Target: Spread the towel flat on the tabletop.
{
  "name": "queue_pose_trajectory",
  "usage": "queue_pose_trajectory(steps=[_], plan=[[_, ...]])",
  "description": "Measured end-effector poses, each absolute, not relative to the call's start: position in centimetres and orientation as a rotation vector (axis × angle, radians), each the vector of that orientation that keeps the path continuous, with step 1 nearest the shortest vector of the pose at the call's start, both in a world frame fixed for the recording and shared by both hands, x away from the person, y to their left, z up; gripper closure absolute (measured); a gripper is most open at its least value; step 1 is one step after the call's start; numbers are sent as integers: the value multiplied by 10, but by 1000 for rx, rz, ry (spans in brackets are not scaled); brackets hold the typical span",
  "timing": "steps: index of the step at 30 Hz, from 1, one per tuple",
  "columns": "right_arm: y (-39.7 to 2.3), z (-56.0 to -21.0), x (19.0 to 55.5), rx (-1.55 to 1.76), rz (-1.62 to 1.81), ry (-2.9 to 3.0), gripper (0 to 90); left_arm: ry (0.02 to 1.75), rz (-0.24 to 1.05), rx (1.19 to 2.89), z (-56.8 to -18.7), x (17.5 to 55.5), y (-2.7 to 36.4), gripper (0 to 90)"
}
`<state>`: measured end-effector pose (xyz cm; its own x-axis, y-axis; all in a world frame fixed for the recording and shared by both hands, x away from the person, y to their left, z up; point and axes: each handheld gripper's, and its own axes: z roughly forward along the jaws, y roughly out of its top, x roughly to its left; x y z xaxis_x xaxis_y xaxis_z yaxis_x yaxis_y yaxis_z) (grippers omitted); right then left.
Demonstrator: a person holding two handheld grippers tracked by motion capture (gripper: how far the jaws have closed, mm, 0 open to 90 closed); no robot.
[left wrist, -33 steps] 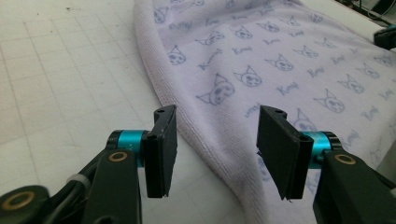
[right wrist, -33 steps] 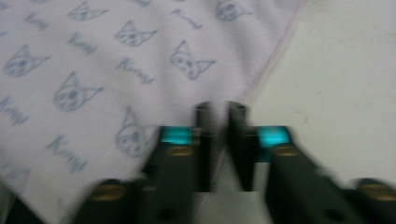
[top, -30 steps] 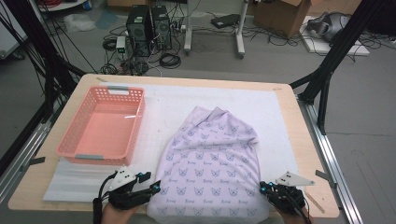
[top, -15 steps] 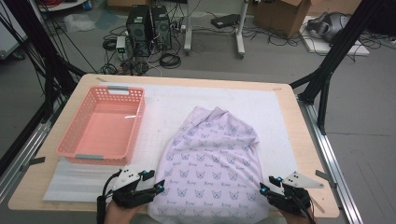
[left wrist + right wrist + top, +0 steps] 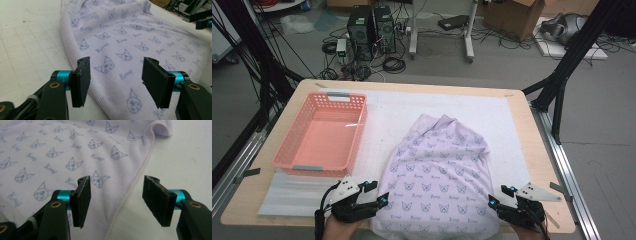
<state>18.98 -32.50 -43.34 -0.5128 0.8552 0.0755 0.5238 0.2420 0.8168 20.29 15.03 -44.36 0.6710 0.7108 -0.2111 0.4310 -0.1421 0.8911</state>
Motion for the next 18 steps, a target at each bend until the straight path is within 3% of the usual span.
queue_pose_trajectory(steps=[18], plan=[[-324,-432,198,1228,1174,2156,392,890,325,1770,-437,208,145,403]])
